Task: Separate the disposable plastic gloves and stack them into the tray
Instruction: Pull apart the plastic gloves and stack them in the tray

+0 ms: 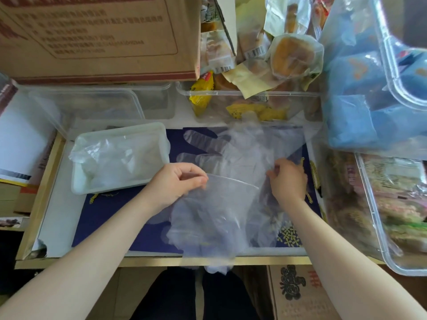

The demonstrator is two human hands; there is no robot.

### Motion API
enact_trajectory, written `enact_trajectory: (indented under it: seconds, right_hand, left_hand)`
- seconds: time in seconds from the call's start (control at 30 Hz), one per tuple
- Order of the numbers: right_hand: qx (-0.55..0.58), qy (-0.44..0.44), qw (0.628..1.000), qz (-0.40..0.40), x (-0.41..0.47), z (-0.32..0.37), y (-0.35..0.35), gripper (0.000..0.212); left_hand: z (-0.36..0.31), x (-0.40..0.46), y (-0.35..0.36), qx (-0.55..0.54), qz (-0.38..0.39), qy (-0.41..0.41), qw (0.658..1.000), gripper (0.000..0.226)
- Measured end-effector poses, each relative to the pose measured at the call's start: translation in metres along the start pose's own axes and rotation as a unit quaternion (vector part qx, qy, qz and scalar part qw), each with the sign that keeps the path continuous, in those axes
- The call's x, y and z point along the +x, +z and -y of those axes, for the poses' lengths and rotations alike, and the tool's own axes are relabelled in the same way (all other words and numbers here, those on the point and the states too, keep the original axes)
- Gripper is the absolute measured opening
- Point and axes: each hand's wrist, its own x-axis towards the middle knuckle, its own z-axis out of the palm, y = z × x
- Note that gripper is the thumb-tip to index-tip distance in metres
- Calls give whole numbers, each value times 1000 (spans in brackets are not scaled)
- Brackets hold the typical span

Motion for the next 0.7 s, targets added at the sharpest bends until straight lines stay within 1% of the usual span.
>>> enact_trajectory:
  seconds: [0.07,0.13,0.2,0.23,0.3,0.37,0.4,0.43,0.47,0.53,0.57,0.6,0.63,0.67,0.7]
  right_hand:
    - [60,-53,996,-29,0,-2,-4,12]
    - [110,-110,986,-60,-3,-3,-12,14]
    - [129,-187,969,-97,-7,-2,-21,22]
    - [127,-230,958,-112,-10,-1,-27,27]
    - [91,-309,937,-136,-15,2,-38,28]
    - [61,-353,920,-162,-22,7,-44,21]
    - [67,-362,913,-174,-26,11,-47,19]
    - [80,-368,908,-183,-29,14,-50,18]
    - [93,-373,902,-195,-33,17,-53,18]
    - [103,-373,894,-226,-39,20,-59,18]
    - [100,-357,897,-242,-42,21,-62,18]
    - [102,-324,906,-252,-46,23,-66,25]
    - [118,-280,920,-246,-48,23,-71,42]
    - [159,-230,937,-209,-49,24,-76,65]
    - [229,-177,947,-139,-48,24,-80,86]
  left_hand:
    - [-3,1,2,25,8,28,999,17]
    - [-4,4,2,81,15,81,993,22]
    - [-7,8,5,143,8,140,980,23]
    - [-11,10,8,174,0,174,969,19]
    - [-21,16,16,250,-19,257,933,10]
    - [-28,24,25,322,-18,326,889,17]
    - [-29,27,30,348,-16,340,874,23]
    - [-31,29,33,358,-18,346,867,27]
    - [-33,29,35,349,-18,345,871,28]
    - [-37,24,35,296,-1,326,898,28]
    - [-38,21,32,273,5,325,906,28]
    - [-39,18,29,259,8,332,907,28]
    - [-41,15,23,246,13,343,906,28]
    - [-43,11,17,232,16,349,908,27]
    - [-46,7,11,218,18,354,909,26]
